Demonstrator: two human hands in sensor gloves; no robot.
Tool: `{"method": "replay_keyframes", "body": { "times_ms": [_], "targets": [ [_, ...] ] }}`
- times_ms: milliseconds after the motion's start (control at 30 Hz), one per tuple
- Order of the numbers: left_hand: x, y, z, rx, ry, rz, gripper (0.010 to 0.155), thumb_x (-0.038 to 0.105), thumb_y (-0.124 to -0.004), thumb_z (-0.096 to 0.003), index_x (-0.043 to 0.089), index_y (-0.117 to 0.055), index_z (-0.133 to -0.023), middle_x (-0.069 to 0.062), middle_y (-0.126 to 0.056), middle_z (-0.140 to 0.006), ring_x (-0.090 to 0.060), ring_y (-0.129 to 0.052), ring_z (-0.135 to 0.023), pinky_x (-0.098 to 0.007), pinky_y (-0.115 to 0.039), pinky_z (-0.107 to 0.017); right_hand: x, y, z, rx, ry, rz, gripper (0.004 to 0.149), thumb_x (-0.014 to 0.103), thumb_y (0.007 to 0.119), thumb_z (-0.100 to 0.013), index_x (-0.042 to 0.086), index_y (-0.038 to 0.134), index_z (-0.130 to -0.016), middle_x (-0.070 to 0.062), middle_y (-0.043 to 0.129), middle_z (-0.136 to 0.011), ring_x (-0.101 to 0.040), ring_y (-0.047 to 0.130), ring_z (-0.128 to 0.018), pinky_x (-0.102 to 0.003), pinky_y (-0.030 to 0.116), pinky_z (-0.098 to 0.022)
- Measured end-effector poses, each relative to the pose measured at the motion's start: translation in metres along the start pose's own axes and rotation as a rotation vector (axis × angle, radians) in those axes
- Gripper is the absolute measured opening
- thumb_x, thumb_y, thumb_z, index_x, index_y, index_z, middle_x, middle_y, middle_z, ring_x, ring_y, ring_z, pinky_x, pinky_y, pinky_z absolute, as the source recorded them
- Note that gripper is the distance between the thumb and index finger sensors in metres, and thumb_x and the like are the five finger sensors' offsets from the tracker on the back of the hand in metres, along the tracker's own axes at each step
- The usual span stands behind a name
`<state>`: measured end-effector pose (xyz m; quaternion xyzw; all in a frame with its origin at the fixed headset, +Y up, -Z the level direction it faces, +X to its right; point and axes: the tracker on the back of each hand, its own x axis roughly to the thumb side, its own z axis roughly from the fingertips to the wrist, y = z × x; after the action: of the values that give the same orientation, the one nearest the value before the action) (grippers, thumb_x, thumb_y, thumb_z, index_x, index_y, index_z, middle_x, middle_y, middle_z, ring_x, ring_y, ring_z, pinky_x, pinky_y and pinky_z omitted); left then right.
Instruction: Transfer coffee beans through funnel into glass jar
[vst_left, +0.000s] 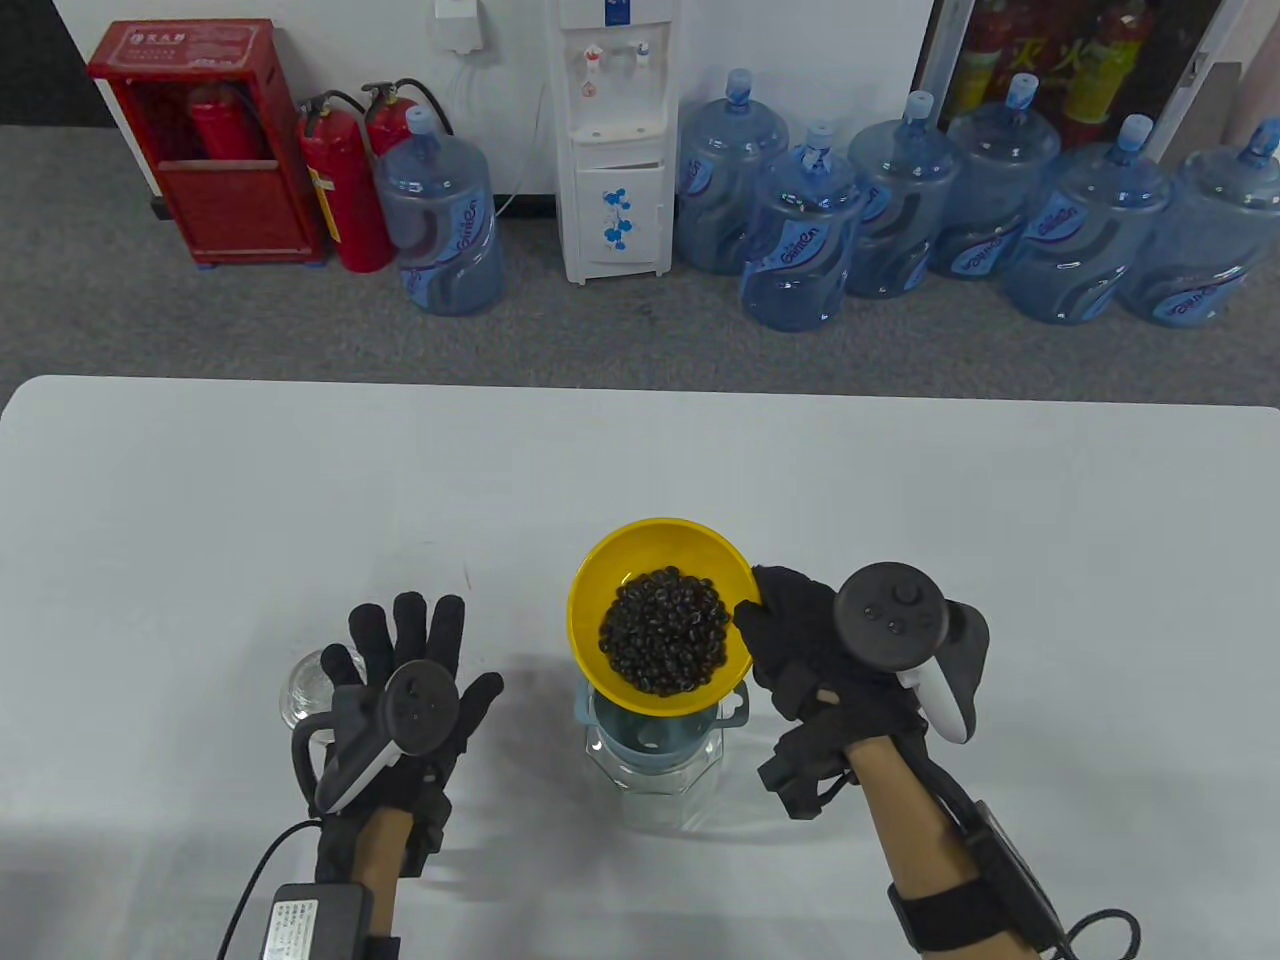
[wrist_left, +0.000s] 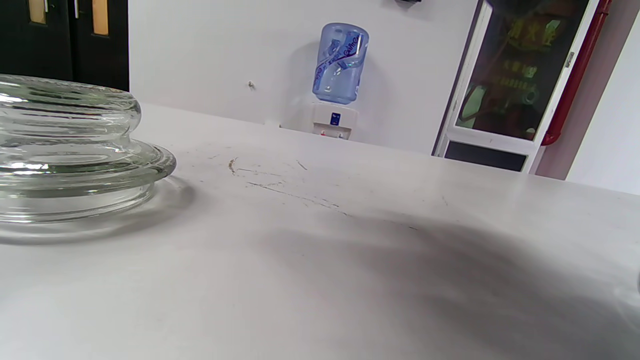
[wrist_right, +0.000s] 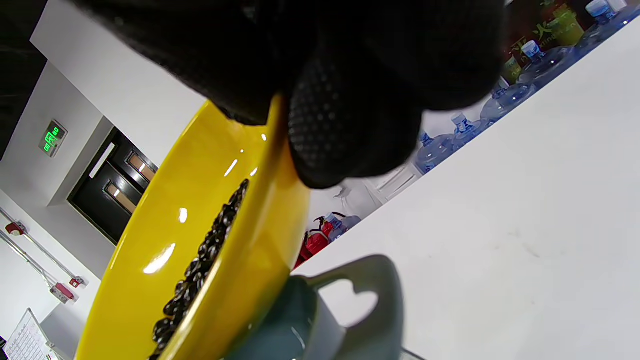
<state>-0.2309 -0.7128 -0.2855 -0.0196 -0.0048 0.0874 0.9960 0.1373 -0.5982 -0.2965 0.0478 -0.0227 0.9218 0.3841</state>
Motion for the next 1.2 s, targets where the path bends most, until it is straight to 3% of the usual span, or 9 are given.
{"method": "replay_keyframes", "body": {
  "times_ms": [1200],
  "targets": [
    [0.001, -0.0013, -0.0001, 0.0, -0.007, -0.001, 0.077, 0.066, -0.055, -0.0546, 0.036, -0.021, -0.117, -0.009, -0.016, -0.124, -0.047, -0.006, -0.109, -0.067, -0.015, -0.071, 0.0062, 0.007, 0.009, -0.081, -0.078, 0.057, 0.046, 0.027, 0.088, -0.061, 0.0, 0.079, -0.096, -0.019, 0.097, -0.076, -0.023, 0.109, -0.047, -0.032, 0.096, -0.035]
  ]
}}
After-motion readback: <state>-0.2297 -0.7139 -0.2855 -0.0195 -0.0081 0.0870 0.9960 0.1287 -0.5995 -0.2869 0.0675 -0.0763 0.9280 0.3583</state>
